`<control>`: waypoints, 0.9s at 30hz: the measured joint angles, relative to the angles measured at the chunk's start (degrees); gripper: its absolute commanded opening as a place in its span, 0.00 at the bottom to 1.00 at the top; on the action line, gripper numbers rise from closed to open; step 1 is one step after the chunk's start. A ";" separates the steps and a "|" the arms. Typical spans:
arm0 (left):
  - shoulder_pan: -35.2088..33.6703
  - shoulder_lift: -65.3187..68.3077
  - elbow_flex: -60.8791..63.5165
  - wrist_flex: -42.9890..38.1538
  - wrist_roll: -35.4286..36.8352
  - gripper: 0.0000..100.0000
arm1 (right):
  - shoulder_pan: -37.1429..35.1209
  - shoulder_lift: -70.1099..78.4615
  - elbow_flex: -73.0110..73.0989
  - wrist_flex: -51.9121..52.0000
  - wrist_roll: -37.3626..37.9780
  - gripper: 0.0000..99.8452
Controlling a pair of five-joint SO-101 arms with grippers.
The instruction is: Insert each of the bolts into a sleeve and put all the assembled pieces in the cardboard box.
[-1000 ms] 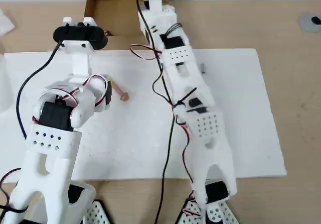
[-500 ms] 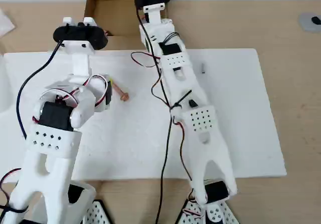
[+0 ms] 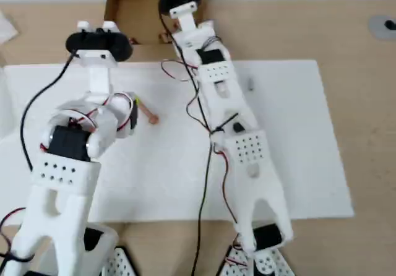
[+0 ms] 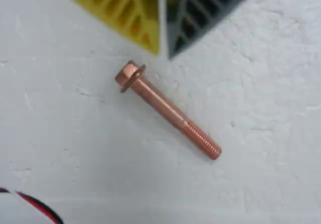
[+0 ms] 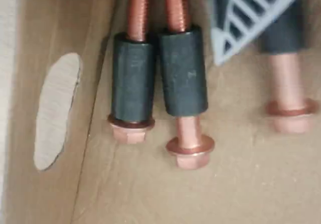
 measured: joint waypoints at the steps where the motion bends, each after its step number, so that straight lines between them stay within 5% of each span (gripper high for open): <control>1: 0.00 0.00 0.00 0.00 0.00 0.01 | 0.00 0.09 -0.62 0.09 0.09 0.40; 10: 0.00 7.82 0.00 0.00 -7.12 0.08 | 2.64 0.18 -23.47 19.96 -6.68 0.40; 14: 0.00 18.20 -1.67 3.43 -18.37 0.08 | 5.45 -2.90 -32.79 35.16 -7.21 0.40; 21: 0.00 32.35 -17.41 17.32 -49.41 0.08 | 13.10 -13.45 -34.64 58.81 -7.21 0.40; 27: -0.97 43.08 -35.08 18.99 -56.26 0.16 | 20.22 -22.59 -34.64 67.25 -2.64 0.40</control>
